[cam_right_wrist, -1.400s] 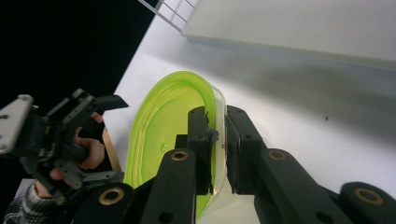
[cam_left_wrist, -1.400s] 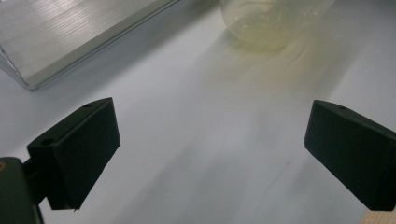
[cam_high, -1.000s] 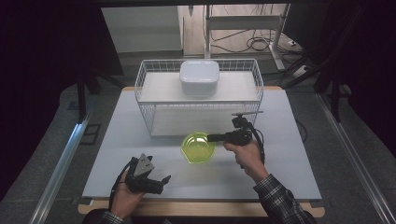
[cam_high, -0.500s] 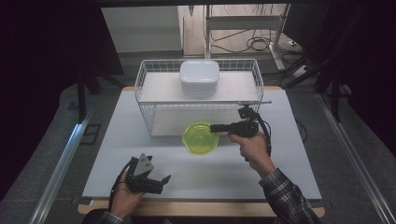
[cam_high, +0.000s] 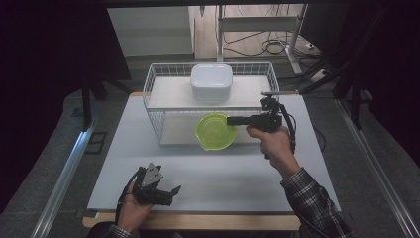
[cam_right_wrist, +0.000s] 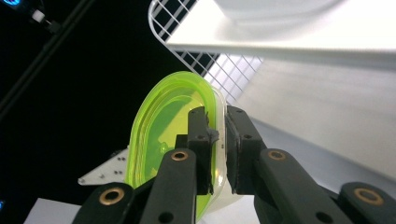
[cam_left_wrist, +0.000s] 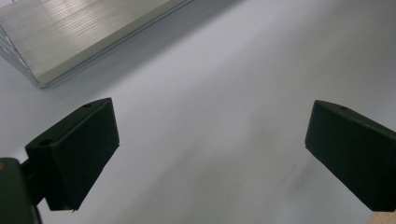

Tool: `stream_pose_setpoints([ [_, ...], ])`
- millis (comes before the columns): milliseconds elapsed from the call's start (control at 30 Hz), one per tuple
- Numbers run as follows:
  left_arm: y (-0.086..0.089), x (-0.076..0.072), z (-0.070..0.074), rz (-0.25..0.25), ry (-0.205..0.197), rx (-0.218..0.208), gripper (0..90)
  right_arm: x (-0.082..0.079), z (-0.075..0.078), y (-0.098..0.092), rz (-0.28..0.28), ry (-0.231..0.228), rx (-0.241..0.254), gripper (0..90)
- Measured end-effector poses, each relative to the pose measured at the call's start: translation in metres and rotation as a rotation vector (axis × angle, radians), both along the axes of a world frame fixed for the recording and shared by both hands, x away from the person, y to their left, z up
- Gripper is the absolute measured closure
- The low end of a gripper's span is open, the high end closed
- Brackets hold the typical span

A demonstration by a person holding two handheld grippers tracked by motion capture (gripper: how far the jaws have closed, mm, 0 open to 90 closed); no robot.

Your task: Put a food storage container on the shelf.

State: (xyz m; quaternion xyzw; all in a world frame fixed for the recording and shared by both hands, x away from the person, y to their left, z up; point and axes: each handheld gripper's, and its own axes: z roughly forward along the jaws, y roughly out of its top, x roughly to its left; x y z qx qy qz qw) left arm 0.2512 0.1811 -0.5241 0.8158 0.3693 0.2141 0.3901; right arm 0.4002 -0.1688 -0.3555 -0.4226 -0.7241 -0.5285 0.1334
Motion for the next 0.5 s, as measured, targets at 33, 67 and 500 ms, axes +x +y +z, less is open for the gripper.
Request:
stream_pose_setpoints([
  [33,0.001,0.000,0.000,0.008,0.001,-0.010,2.4,0.001,0.006,-0.001,-0.004,-0.006,0.003,81.6],
  [67,0.001,0.000,0.000,0.008,0.001,-0.010,2.4,0.002,0.009,-0.002,-0.006,-0.007,0.006,81.6],
  [500,0.004,0.002,0.001,0.034,0.008,-0.033,0.8,0.020,0.060,-0.003,-0.066,-0.052,0.049,81.6],
])
